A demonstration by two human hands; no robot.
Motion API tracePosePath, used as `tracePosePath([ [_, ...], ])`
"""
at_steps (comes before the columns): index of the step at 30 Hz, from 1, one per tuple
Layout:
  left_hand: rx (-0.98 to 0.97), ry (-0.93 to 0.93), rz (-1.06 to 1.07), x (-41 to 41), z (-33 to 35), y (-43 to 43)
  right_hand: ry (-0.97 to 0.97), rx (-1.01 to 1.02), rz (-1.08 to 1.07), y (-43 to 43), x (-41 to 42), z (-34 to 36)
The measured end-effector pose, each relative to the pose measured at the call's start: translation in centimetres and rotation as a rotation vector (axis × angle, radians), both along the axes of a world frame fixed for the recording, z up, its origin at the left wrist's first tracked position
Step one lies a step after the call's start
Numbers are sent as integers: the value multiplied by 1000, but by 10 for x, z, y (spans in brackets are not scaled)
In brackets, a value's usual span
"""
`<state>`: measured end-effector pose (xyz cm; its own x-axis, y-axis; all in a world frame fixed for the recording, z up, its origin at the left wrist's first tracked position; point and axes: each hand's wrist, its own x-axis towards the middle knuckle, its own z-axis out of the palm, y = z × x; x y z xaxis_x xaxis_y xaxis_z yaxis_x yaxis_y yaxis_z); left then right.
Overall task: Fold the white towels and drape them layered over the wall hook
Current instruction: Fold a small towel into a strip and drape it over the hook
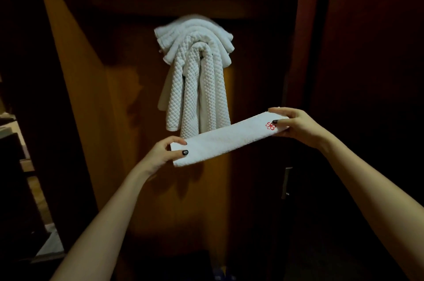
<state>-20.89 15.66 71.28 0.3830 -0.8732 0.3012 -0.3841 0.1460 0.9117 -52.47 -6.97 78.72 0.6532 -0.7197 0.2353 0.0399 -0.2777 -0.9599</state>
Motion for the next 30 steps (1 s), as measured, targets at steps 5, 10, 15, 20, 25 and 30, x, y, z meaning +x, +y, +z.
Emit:
tracePosePath([
  [5, -98, 13, -34, 24, 66, 0, -129, 20, 51, -7, 25, 44],
  [10, -290, 61, 17, 46, 135, -8, -259, 3, 119, -14, 47, 98],
  [15, -387, 53, 86, 63, 196, -32, -369, 24, 165, -32, 80, 150],
  [20, -495, 100, 94, 85, 247, -63, -437, -2, 205, -61, 117, 197],
  [25, -610, 149, 100, 113, 296, -98, -576, 43, 279, -92, 158, 235],
  [30, -628, 161, 106, 142, 318, -131, -613, 71, 306, -119, 189, 257],
])
